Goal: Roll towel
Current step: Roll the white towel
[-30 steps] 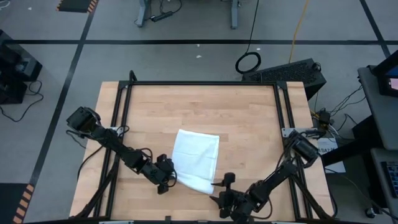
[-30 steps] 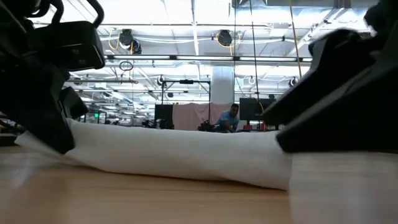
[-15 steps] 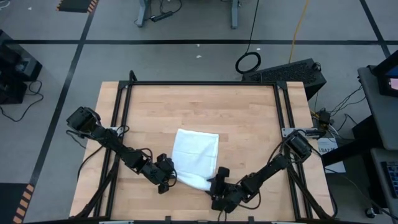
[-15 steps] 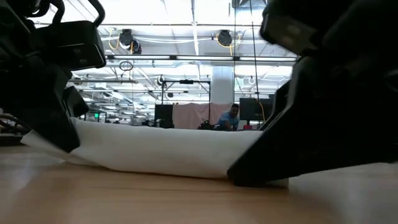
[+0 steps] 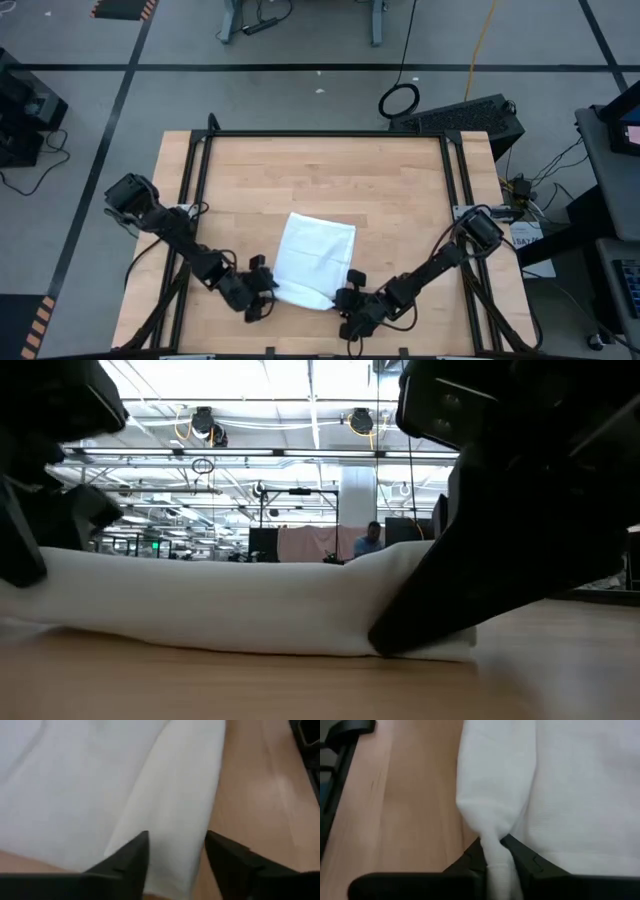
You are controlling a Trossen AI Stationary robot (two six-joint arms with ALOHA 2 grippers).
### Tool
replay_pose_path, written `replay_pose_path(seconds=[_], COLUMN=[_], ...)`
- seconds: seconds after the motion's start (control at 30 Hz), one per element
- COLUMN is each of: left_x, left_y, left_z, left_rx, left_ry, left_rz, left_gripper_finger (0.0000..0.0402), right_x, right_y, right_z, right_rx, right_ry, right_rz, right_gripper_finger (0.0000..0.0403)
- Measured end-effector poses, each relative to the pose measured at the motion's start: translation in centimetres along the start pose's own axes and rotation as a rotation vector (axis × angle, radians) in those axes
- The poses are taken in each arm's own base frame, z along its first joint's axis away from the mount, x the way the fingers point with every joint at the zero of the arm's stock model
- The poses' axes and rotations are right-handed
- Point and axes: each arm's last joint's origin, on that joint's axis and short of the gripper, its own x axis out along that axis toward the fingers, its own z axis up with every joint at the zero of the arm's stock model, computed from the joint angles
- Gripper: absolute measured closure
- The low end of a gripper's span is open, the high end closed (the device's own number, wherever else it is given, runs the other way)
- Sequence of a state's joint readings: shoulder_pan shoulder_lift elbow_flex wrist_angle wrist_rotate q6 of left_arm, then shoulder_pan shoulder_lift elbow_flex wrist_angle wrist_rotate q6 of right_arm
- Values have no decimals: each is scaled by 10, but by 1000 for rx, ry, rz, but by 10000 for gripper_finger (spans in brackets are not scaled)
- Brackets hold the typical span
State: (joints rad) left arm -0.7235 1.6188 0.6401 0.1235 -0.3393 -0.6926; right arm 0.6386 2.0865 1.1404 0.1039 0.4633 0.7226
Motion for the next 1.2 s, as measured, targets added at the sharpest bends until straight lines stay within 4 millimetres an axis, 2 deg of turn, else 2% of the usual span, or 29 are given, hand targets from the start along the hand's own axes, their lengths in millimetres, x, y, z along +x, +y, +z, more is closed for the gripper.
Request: replay_pose_path(seconds=[0.13,0.27,0.47,0.7,0.77,0.87,0.93,1.2], left_x=[-5,-9,-9,-3,2,8,12,21], left_y=[-14,-23,-19,-6,-3,-1,3,14], left_z=[2,6,1,-1,0,3,3,3], left_rx=[83,152,261,282,270,231,205,186], left_ry=[-82,-200,-182,-128,-90,-34,-11,53], left_rz=[14,27,84,98,43,-75,-73,-80], left_gripper_finger=[142,101,74,49,48,65,89,234], right_x=[2,3,3,3,3,3,3,3], right_y=[-2,-4,-4,-4,-4,-4,-4,-3], right_z=[2,5,5,5,5,4,4,4], right_rx=[56,96,101,85,79,79,76,6], right_ry=[14,34,51,57,58,60,60,81], right_rz=[15,37,55,62,62,63,63,92], right_gripper_finger=[368,386,383,382,382,382,382,382])
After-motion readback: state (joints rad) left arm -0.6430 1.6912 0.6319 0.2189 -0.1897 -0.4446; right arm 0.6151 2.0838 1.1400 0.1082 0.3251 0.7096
